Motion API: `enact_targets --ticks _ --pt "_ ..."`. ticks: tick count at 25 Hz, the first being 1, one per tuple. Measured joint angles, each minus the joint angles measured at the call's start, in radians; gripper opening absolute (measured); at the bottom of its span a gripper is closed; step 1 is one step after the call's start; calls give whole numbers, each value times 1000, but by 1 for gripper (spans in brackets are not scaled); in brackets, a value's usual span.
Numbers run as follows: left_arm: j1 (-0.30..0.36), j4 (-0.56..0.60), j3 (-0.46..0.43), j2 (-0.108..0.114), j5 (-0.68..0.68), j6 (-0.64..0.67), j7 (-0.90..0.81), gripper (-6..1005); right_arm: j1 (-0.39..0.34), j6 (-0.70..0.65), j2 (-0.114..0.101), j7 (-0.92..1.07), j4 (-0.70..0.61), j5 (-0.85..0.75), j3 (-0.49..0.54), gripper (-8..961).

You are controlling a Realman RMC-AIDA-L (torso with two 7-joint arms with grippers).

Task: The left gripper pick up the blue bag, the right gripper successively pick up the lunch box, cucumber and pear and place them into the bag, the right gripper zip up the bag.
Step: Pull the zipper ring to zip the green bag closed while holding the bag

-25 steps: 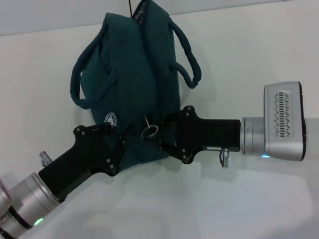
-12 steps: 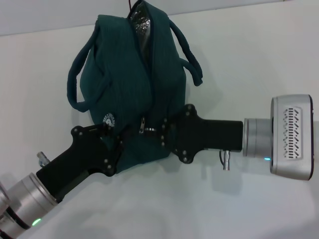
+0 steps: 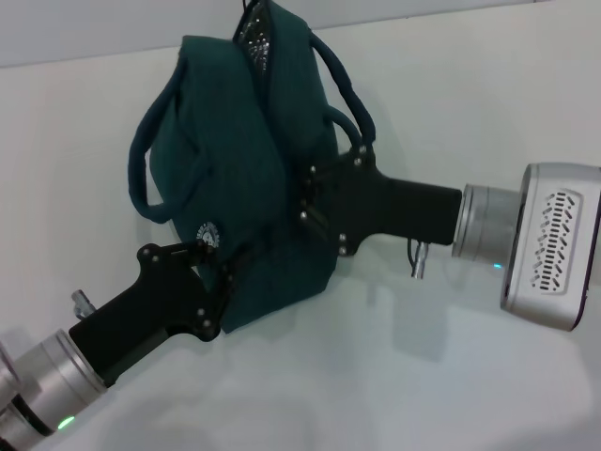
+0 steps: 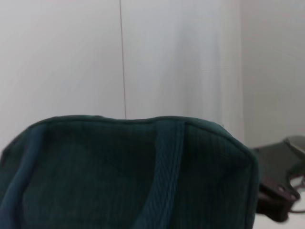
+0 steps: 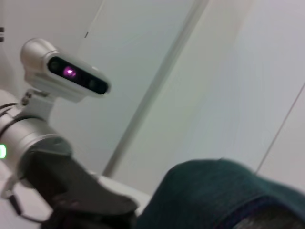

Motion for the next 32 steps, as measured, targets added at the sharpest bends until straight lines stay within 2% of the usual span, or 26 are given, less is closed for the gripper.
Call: enact_targets --ticks 13,24,28,32 --pt "-16 -40 1 3 26 -10 -26 67 -1 -63 -1 -177 -52 157 -8 14" --pt "-33 -59 1 3 41 -62 -49 66 3 -61 0 -244 -87 192 -19 14" --pt "-41 -79 1 4 61 -55 -78 66 7 -58 0 -313 -94 223 -13 14" --pt "-25 -117 -7 7 52 18 -96 65 -21 -84 0 -363 -97 289 -25 14"
